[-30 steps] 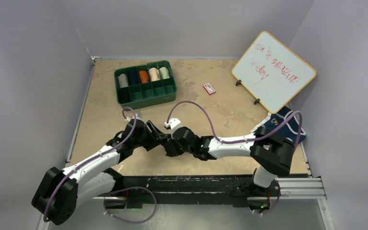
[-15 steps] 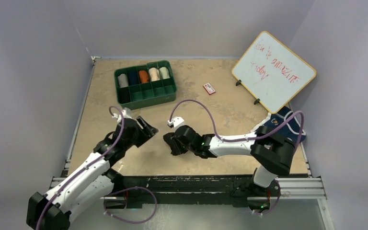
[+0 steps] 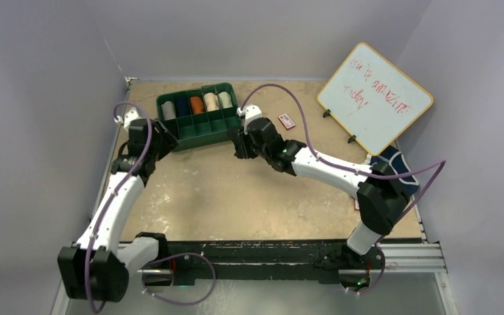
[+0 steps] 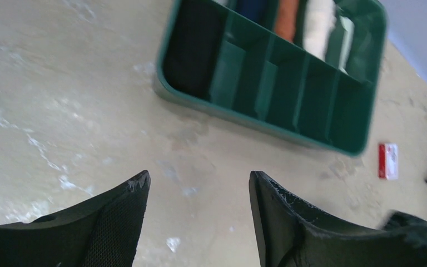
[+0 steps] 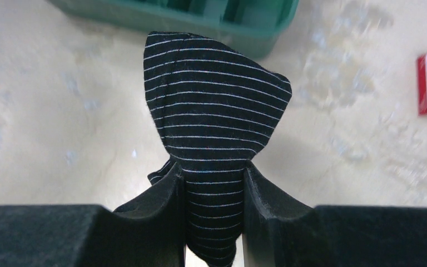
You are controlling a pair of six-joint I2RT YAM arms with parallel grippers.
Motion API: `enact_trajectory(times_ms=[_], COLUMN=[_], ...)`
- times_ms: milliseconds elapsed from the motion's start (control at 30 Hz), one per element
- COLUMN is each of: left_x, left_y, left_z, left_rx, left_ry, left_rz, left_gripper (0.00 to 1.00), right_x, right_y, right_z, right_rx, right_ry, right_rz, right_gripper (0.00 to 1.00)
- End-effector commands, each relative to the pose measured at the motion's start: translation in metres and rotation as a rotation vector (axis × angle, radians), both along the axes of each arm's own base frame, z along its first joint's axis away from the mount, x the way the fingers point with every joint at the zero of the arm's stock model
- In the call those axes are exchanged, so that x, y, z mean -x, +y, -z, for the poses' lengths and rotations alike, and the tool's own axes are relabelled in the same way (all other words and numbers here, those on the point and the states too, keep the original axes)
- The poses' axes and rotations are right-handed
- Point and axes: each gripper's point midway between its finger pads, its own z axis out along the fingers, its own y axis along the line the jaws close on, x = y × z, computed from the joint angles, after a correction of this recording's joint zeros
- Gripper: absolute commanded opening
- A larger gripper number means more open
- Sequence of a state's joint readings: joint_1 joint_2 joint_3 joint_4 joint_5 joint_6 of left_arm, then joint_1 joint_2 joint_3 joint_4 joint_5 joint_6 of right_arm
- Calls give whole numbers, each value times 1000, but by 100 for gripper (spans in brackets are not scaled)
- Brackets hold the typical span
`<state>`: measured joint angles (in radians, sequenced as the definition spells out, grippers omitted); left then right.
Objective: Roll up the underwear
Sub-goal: Pick up the underwear from the center of the board, then place the underwear in the storage box.
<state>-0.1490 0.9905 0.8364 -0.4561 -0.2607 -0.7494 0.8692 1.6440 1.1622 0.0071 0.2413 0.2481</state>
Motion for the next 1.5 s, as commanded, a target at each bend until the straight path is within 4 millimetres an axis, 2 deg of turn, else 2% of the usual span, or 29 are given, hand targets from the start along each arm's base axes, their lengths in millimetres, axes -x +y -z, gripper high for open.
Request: enact_trajectory(times_ms=[0, 133, 167, 333, 367, 567, 633, 733, 867, 1033, 1100, 1233, 1467], left_x=[-34, -54, -60, -83, -87, -104, -106, -105, -106, -112, -115, -121, -126], left_y=[32, 56, 61, 79, 80, 69, 65, 70, 75, 76, 76, 76, 71], left_z=[-11, -5, -2, 17, 20, 17, 14, 23, 35, 39, 42, 54, 72], left_rx=[54, 96, 94, 121, 129, 157, 154, 134, 128, 133, 138, 141, 158], left_ry=[-21, -28, -27, 19, 23, -20, -33, 12, 39, 35, 36, 65, 91], left_rz=[25, -6, -10, -20, -15, 85, 126, 106, 83, 73, 75, 89, 134], left_gripper=[64, 64, 64, 63, 63, 61, 60, 60, 60, 59, 59, 58, 51], right_x=[-34, -70, -78, -120, -130, -170, -178, -188, -194, -194, -188, -178, -163], right_y=[10, 23, 26, 35, 38, 41, 40, 36, 39, 36, 37, 28, 28], right_z=[-29, -47, -43, -51, -58, -47, -39, -30, -16, 7, 19, 41, 57], right_rx=[33, 48, 65, 111, 114, 230, 276, 329, 363, 378, 378, 397, 362], right_ry=[-64, -114, -115, -163, -181, -227, -229, -248, -247, -185, -140, -48, 71], right_rz=[-19, -4, -1, 17, 17, 35, 47, 70, 60, 105, 109, 152, 190], right_gripper=[0, 0, 0, 0, 0, 0, 0, 0, 0, 0, 0, 0, 4])
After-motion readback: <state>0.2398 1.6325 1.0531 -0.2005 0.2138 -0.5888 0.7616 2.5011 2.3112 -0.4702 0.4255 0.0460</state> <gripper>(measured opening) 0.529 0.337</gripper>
